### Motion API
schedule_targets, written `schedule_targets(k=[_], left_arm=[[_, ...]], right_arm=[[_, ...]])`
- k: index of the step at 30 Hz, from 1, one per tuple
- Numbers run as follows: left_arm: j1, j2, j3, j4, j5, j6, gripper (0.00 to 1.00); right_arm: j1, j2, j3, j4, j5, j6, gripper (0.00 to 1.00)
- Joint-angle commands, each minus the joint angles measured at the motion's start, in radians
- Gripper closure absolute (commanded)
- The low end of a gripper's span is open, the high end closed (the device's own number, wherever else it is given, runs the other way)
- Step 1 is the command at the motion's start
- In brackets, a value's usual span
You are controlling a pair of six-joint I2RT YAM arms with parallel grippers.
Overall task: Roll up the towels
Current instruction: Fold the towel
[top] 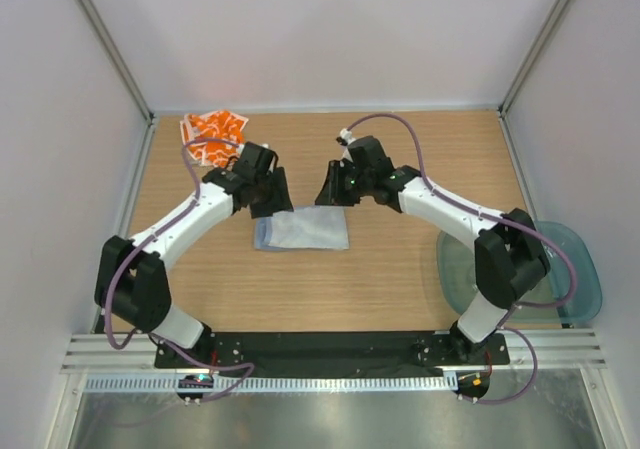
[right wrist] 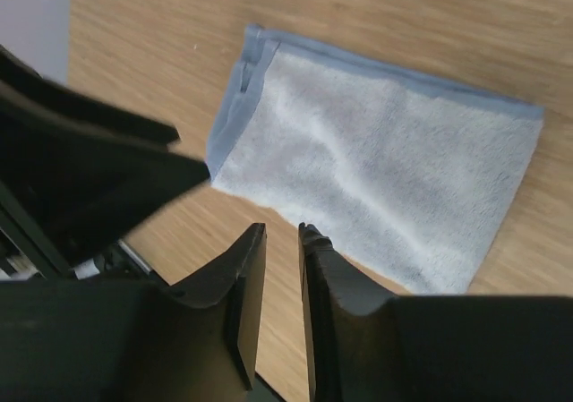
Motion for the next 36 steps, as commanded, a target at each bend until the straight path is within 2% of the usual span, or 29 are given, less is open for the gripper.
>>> schedule_targets(k=[1, 6, 12, 17, 19, 25, 32, 36], left_arm=[[-0.018, 0.031, -0.093, 0.208, 0.220, -0.063, 0.44], [-0.031, 0.116, -0.112, 0.237, 0.188, -0.080, 0.43], [-0.018, 0.234, -0.130, 0.199, 0.076, -0.091, 0.44], [0.044, 0.274, -0.168, 0.187, 0.054, -0.086, 0.44], [0.073, 0.289, -0.169, 0.168, -0.004, -0.072, 0.43], [0.107, 0.335, -0.126, 0.142, -0.088, -0.017, 0.42], [0.106, 0.387, -0.037, 0.133, -0.090, 0.004, 0.38], [0.094, 0.325, -0.004, 0.101, -0.140, 0.017, 0.32]], right_arm=[[-0.093, 0.076, 0.006, 0.087, -0.125, 0.059, 0.72], [-0.150, 0.246, 0.036, 0.148, -0.208, 0.059, 0.75], [-0.222, 0.346, -0.043, 0.231, -0.237, 0.061, 0.76], [-0.257, 0.407, -0.095, 0.268, -0.236, 0.053, 0.77], [-0.260, 0.415, -0.109, 0.265, -0.221, 0.048, 0.78], [-0.259, 0.371, -0.184, 0.254, -0.161, 0.047, 0.79], [-0.243, 0.257, -0.287, 0.226, -0.107, 0.059, 0.79], [-0.211, 0.173, -0.247, 0.147, -0.046, 0.027, 0.72]])
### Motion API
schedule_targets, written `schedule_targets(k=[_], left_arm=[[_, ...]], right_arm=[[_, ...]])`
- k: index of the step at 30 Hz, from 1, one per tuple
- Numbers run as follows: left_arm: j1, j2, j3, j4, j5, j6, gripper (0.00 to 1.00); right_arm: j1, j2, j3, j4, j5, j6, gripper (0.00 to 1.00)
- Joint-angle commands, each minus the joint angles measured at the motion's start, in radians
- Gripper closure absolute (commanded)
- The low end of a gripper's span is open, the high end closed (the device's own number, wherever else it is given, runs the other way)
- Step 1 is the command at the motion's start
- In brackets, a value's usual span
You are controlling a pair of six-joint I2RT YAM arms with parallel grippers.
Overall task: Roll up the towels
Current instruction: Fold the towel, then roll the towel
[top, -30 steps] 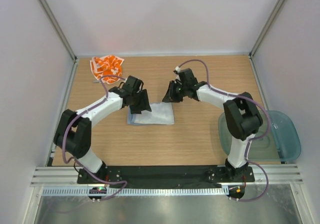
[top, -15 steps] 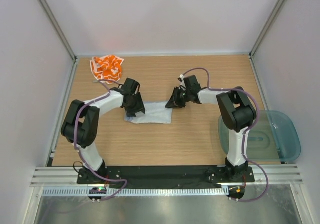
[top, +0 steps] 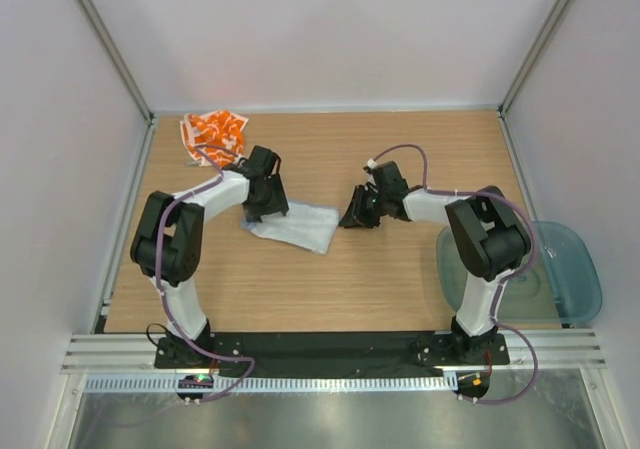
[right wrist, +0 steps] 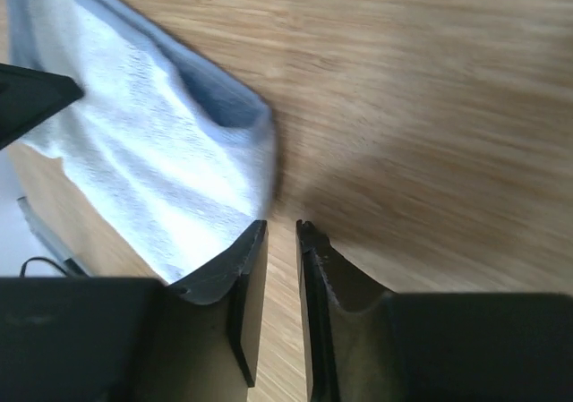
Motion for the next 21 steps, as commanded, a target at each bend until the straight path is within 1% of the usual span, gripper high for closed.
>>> schedule_targets(k=[1, 2, 5, 7, 8, 9, 10, 13, 14, 16, 17, 18, 19, 20, 21], left_arm=[[0.006, -0.036, 0.030, -0.093, -0.150, 0.052, 0.31], [0.003, -0.052, 0.045, -0.110, -0.165, 0.059, 0.30], [-0.027, -0.121, 0.077, -0.160, -0.243, 0.074, 0.21], [-0.067, -0.173, 0.094, -0.185, -0.309, 0.092, 0.17], [-0.083, -0.188, 0.110, -0.208, -0.338, 0.100, 0.14], [-0.098, -0.202, 0.116, -0.222, -0.357, 0.109, 0.13], [-0.138, -0.225, 0.122, -0.231, -0.397, 0.114, 0.13], [-0.208, -0.256, 0.118, -0.245, -0.452, 0.126, 0.13], [-0.259, -0.268, 0.102, -0.240, -0.461, 0.126, 0.14], [-0.310, -0.277, 0.082, -0.228, -0.477, 0.120, 0.16], [-0.361, -0.277, 0.075, -0.220, -0.474, 0.115, 0.19], [-0.386, -0.273, 0.055, -0.202, -0.474, 0.111, 0.19], [-0.414, -0.268, 0.048, -0.197, -0.475, 0.094, 0.20], [-0.435, -0.247, 0.044, -0.190, -0.475, 0.085, 0.21], [-0.480, -0.234, 0.044, -0.181, -0.474, 0.077, 0.22]], right_arm=[[0.018, -0.084, 0.019, -0.186, 0.144, -0.063, 0.69], [0.027, -0.103, 0.051, -0.208, 0.156, -0.070, 0.62], [0.037, -0.180, 0.113, -0.282, 0.198, -0.089, 0.52], [0.037, -0.233, 0.134, -0.328, 0.221, -0.095, 0.47], [0.035, -0.252, 0.149, -0.340, 0.225, -0.096, 0.46], [0.035, -0.267, 0.153, -0.366, 0.231, -0.098, 0.45], [0.035, -0.299, 0.156, -0.380, 0.251, -0.098, 0.43], [0.035, -0.351, 0.136, -0.430, 0.315, -0.092, 0.41], [0.035, -0.389, 0.125, -0.452, 0.333, -0.083, 0.41], [0.034, -0.437, 0.093, -0.472, 0.392, -0.069, 0.41], [0.034, -0.485, 0.081, -0.481, 0.417, -0.052, 0.41], [0.034, -0.509, 0.072, -0.501, 0.425, -0.041, 0.41], [0.035, -0.532, 0.047, -0.510, 0.484, -0.032, 0.41], [0.035, -0.586, 0.035, -0.515, 0.495, -0.017, 0.41], [0.035, -0.611, 0.022, -0.521, 0.504, -0.009, 0.41]])
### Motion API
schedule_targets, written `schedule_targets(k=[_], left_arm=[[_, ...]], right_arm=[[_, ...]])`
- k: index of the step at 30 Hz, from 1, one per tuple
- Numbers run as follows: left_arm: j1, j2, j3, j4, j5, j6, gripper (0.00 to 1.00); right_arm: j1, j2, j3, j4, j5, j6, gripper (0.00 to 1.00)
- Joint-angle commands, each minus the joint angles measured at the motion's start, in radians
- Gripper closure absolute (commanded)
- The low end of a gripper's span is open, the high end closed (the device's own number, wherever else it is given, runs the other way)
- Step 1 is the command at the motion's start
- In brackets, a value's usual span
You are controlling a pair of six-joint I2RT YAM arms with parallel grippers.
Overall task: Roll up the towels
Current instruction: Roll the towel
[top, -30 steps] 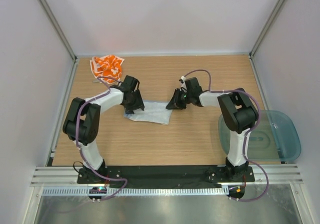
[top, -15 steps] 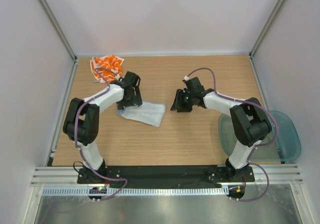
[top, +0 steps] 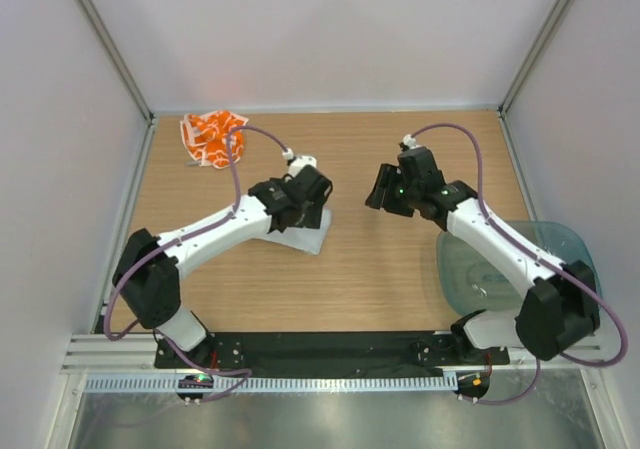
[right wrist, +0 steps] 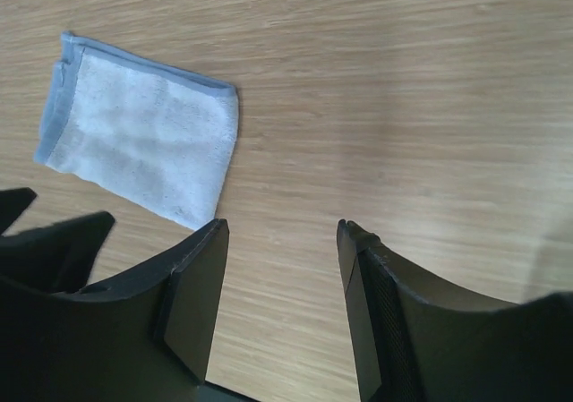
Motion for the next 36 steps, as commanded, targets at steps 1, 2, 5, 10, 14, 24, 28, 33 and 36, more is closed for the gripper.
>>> schedule_targets(k=[1, 2, 5, 10, 14, 24, 28, 33, 36], left_arm=[[-0.093, 0.047, -0.019, 0.017, -0.051, -0.035, 0.22], [-0.112, 0.065, -0.012, 0.020, -0.053, -0.039, 0.23], [-0.167, 0.146, 0.016, 0.029, -0.047, -0.060, 0.25], [-0.195, 0.238, 0.018, 0.046, -0.031, -0.092, 0.27], [-0.193, 0.277, 0.010, 0.060, -0.034, -0.097, 0.33], [-0.193, 0.361, 0.008, 0.095, -0.053, -0.075, 0.36], [-0.193, 0.377, -0.016, 0.118, -0.050, -0.085, 0.48], [-0.184, 0.364, -0.056, 0.167, -0.031, -0.092, 0.68], [-0.179, 0.348, -0.079, 0.187, -0.027, -0.097, 0.82]], right_arm=[[0.002, -0.125, -0.058, -0.071, 0.116, 0.048, 0.41], [0.002, -0.150, -0.071, -0.069, 0.120, 0.053, 0.41], [0.002, -0.213, -0.094, -0.087, 0.128, 0.059, 0.41], [0.002, -0.253, -0.106, -0.141, 0.134, 0.050, 0.41], [0.002, -0.271, -0.126, -0.143, 0.134, 0.053, 0.41], [0.002, -0.242, -0.122, -0.135, 0.122, 0.045, 0.41], [0.002, -0.233, -0.120, -0.132, 0.119, 0.045, 0.41], [0.002, -0.228, -0.120, -0.130, 0.114, 0.039, 0.41], [0.000, -0.220, -0.111, -0.137, 0.113, 0.036, 0.41]])
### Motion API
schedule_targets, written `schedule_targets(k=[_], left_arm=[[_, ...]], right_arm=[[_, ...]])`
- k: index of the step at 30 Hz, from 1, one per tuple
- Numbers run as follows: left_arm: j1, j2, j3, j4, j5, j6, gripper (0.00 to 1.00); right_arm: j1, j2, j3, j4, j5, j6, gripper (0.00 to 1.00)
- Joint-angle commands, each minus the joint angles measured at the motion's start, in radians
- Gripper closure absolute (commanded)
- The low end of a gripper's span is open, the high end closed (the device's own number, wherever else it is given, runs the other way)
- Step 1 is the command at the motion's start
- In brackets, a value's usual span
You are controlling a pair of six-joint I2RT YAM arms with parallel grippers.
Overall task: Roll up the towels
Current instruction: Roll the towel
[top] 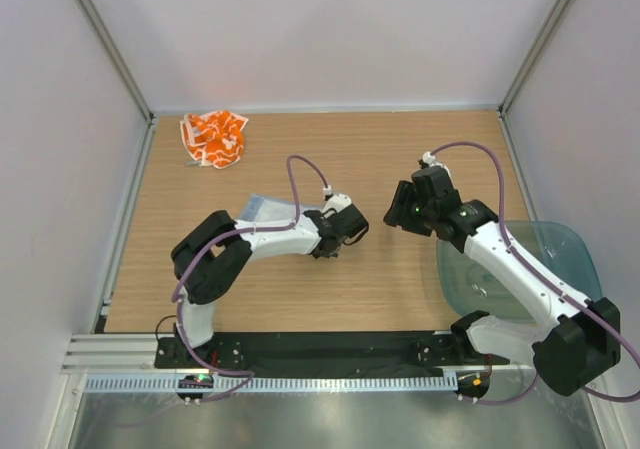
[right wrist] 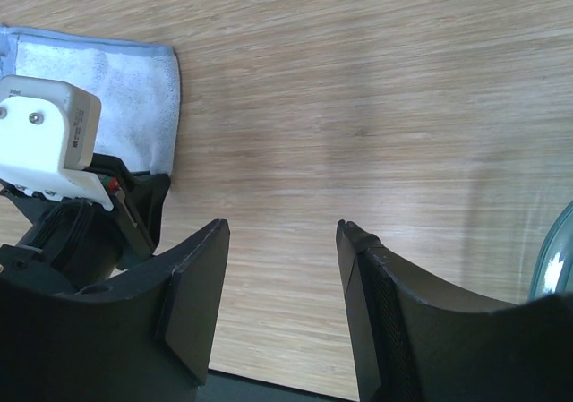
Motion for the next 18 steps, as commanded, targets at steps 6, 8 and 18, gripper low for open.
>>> schedule_targets(k=[6, 8, 18], left_arm=[[0.011, -0.121, -0.152, 0.107, 0.056, -0.042, 1.00], [0.011, -0.194, -0.195, 0.140, 0.100, -0.052, 1.00], [0.011, -0.360, -0.338, 0.223, 0.154, -0.049, 1.00]], right_arm=[[0.002, 0.025, -0.008, 0.071, -0.053, 0.054, 0.41], [0.002, 0.062, -0.049, 0.169, -0.176, 0.114, 0.41], [0.091, 0.320, -0.117, 0.557, -0.362, 0.324, 0.34]])
